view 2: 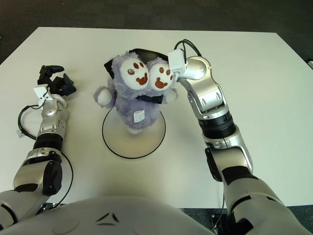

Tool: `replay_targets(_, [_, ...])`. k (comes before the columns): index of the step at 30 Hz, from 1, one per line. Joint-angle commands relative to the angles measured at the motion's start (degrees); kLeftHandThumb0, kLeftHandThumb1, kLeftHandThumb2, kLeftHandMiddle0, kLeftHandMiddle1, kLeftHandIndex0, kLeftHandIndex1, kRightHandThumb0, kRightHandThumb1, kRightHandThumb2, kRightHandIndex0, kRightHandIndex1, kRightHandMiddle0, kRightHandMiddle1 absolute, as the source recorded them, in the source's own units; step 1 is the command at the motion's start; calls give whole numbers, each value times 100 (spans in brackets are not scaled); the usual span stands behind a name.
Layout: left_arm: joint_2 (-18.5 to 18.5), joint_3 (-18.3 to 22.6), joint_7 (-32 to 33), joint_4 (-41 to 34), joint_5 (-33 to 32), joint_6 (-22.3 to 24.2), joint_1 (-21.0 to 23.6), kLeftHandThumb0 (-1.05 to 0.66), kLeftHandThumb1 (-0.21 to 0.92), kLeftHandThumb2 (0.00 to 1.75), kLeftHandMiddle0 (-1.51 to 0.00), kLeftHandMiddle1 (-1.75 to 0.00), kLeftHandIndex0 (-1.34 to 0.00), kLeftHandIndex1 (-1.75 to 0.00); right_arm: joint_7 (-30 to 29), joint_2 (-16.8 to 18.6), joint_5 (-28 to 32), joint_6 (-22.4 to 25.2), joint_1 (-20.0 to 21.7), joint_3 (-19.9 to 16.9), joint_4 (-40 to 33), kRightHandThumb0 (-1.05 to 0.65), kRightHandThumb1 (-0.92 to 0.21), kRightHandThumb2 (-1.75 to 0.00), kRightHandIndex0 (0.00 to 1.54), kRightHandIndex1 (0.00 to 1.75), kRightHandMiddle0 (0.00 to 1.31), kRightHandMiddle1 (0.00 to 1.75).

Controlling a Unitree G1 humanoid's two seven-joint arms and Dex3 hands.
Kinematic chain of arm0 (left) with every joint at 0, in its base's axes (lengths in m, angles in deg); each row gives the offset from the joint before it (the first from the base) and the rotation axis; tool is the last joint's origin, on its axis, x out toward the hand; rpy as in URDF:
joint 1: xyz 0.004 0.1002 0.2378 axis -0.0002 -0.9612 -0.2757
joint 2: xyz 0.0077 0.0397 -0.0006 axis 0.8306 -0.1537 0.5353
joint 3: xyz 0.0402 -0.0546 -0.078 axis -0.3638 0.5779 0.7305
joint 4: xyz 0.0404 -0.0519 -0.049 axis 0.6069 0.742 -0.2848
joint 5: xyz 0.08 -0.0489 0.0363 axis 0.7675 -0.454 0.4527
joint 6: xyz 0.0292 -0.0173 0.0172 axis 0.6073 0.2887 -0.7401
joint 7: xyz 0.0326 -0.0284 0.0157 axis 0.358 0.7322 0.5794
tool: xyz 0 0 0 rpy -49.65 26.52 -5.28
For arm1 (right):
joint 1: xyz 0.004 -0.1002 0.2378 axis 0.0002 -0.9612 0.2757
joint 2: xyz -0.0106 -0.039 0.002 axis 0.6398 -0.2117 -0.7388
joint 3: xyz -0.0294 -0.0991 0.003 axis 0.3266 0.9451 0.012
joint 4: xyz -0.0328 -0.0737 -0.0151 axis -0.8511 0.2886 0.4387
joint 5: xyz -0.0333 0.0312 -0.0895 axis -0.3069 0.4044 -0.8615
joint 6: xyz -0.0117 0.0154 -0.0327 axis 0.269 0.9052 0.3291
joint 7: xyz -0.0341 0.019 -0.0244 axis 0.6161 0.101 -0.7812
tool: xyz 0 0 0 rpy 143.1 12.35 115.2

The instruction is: Put the doll into the plate.

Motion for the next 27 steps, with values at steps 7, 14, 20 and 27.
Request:
replay_targets(7, [-10, 136, -10, 504, -140, 15, 29, -1, 20, 146, -72, -175, -46, -171, -103, -66, 24, 198, 32, 31, -225, 57, -9, -159, 80, 175, 96, 175])
replay_targets(14, [-83, 149, 10, 323, -190, 112, -17, -1, 21, 144, -71, -175, -46, -171, -121, -61, 22, 236, 34, 43, -256, 56, -9, -159, 79, 175, 96, 175])
replay_targets(20, [-128, 145, 42, 114, -210, 251, -80, -1, 22, 143, -70, -175, -46, -170, -133, -69, 29, 237, 35, 50, -259, 56, -9, -159, 79, 175, 96, 175])
replay_targets(27, [-155, 122, 105, -65, -160, 362, -140, -1, 20, 145, -71, -175, -48, -170, -87, -219, -242, 815, 310, 392, -203, -24, -51, -98, 22, 112, 56, 164])
